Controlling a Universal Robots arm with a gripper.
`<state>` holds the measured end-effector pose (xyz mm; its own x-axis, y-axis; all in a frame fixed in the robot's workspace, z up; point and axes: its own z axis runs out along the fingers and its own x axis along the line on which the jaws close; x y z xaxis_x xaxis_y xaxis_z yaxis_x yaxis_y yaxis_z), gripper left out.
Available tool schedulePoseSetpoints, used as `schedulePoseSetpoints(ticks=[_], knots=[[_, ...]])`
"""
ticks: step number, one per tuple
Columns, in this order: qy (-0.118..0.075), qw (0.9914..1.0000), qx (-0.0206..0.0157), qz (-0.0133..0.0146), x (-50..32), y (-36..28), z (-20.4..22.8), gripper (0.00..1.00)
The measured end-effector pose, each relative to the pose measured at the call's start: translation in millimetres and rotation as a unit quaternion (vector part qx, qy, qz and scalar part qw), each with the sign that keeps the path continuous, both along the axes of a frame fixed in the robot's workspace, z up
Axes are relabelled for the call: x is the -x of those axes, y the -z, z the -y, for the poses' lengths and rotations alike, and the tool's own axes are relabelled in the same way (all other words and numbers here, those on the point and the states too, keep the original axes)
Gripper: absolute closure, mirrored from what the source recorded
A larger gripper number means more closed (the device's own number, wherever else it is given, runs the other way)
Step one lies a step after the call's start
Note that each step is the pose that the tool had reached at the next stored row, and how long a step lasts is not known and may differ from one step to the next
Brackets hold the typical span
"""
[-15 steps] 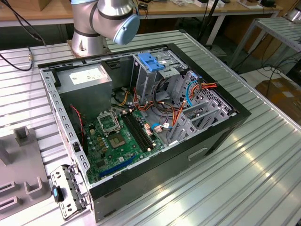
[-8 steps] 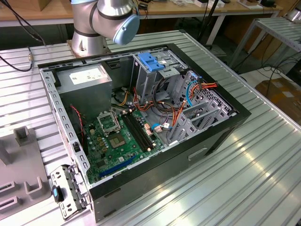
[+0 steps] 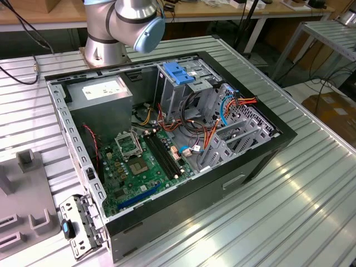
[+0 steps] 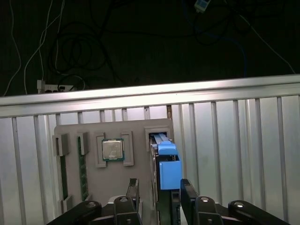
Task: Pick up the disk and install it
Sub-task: 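Pick up the disk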
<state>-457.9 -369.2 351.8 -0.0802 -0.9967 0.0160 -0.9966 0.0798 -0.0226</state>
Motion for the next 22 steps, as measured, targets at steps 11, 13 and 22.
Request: schedulePoseSetpoints(ticks=[11, 13, 22], knots=[[-0.002, 1.0, 0.0, 0.0002, 6.5, 13.5, -5.0, 0.52], [-0.002, 1.0, -0.0001, 0.0005, 6.6, 16.4, -5.9, 0.52], [-0.004, 0.99999, -0.0001, 0.0008, 8.5, 27.5, -6.8, 0.52]])
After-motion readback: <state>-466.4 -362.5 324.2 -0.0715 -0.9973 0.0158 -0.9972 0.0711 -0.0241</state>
